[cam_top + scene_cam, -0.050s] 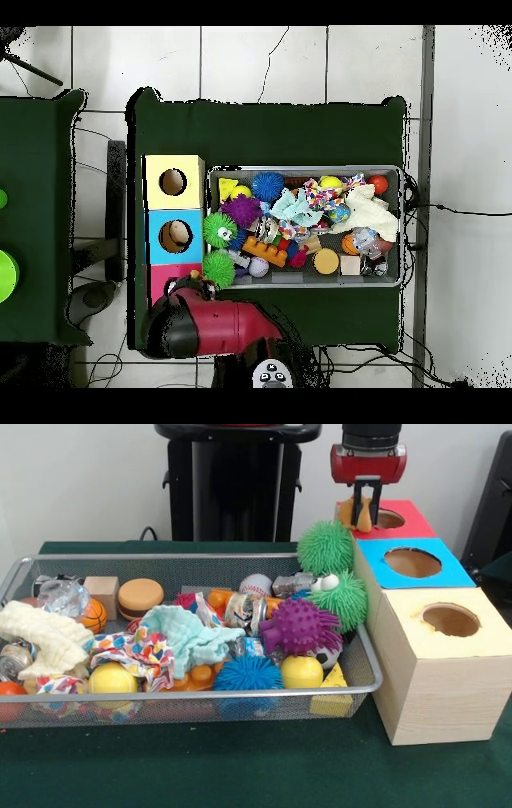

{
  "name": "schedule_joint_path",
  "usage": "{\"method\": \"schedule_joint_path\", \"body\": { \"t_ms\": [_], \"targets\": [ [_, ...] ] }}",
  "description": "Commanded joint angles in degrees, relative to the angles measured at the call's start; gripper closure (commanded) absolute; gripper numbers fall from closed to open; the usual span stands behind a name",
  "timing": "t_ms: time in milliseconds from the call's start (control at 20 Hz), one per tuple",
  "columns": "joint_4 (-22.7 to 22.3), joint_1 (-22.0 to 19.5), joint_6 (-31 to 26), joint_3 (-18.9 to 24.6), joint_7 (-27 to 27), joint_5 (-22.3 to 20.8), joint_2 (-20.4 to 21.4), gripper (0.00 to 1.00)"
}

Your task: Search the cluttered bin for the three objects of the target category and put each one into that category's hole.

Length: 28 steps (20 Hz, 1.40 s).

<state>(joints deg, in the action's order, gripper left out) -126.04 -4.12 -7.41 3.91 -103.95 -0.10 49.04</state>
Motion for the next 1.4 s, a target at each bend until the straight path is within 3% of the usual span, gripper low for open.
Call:
{"method": "schedule_joint_path", "body": {
  "t_ms": [50,400,700,1000,1400],
  "targets": [
    [-11.3,0.56,0.63,0.24,-14.64,2.44,-6.85,1.0],
    [-14.24,5.13,-1.87,-0.98,-17.03,8.68,-2.69,1.0],
    [-15.82,6.94,4.34,1.69,-20.15,13.41,-5.44,1.0],
    [-17.07,12.01,4.61,0.97,-22.7,19.9,-4.13,1.0],
    [-14.94,8.68,13.51,6.19,-22.41,21.33,-12.0,1.0]
  ]
}}
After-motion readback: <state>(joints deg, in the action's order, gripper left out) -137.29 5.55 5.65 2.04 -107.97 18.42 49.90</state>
